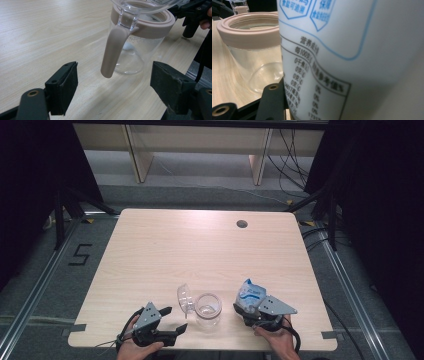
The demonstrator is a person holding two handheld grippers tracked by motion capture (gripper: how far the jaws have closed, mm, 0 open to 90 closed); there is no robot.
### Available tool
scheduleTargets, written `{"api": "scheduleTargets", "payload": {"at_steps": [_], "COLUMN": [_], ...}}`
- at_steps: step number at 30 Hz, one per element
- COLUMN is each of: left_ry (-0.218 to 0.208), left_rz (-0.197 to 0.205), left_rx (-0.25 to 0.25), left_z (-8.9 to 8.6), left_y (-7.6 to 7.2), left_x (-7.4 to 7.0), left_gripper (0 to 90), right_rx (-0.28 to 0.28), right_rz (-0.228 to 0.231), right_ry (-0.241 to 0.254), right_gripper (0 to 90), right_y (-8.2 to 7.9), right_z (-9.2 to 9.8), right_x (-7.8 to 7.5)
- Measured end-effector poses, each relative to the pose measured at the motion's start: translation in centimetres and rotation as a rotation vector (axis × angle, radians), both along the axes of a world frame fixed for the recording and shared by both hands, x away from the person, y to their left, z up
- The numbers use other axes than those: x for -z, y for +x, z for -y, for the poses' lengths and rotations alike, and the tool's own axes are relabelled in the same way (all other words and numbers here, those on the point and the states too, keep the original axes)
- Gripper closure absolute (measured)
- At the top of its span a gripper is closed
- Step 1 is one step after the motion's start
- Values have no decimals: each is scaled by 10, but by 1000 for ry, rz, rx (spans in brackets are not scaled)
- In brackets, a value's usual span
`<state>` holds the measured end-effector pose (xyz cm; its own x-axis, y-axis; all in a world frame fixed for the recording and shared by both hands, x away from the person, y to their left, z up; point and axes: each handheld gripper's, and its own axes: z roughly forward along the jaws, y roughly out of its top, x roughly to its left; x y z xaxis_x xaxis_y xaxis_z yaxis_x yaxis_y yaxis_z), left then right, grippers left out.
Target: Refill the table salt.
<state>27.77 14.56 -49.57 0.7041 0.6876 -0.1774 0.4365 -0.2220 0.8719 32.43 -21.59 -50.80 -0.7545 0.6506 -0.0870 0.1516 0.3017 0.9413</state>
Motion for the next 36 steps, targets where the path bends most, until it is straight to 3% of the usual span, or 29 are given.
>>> {"api": "scheduleTargets", "payload": {"at_steps": [2, 4, 8, 10, 12, 13, 16, 19, 25, 36], "left_ry": [2, 1, 1, -2, -3, -5, -4, 1, 1, 1], "left_rz": [0, 3, 3, 2, -2, -4, -4, -5, -2, -7], "left_rx": [0, 4, 5, 0, -3, -3, 1, 9, 11, 6], "left_z": [0, 0, 0, 0, -1, -1, 1, 1, 1, 2], "left_y": [0, 0, 0, 0, 0, 0, 0, 0, 0, -1], "left_x": [0, 0, 0, 0, 0, 0, 1, 1, 1, 0], "left_gripper": [218, 218, 218, 218, 218, 218, 218, 217, 215, 215], "right_rx": [-3, 10, -5, 13, 9, 18, 26, 17, 15, -29], "right_rz": [-21, -22, 11, 40, 64, 73, 126, 133, 174, 232], "right_ry": [16, 0, -22, -9, -44, -26, -89, -96, -169, -211], "right_gripper": [447, 449, 451, 450, 451, 451, 450, 451, 451, 452], "right_y": [0, 0, 3, 6, 7, 8, 11, 13, 18, 22], "right_z": [-1, -1, -2, -4, -4, -5, -7, -9, -12, -25], "right_x": [0, -1, -7, -11, -15, -17, -22, -23, -22, -23]}}
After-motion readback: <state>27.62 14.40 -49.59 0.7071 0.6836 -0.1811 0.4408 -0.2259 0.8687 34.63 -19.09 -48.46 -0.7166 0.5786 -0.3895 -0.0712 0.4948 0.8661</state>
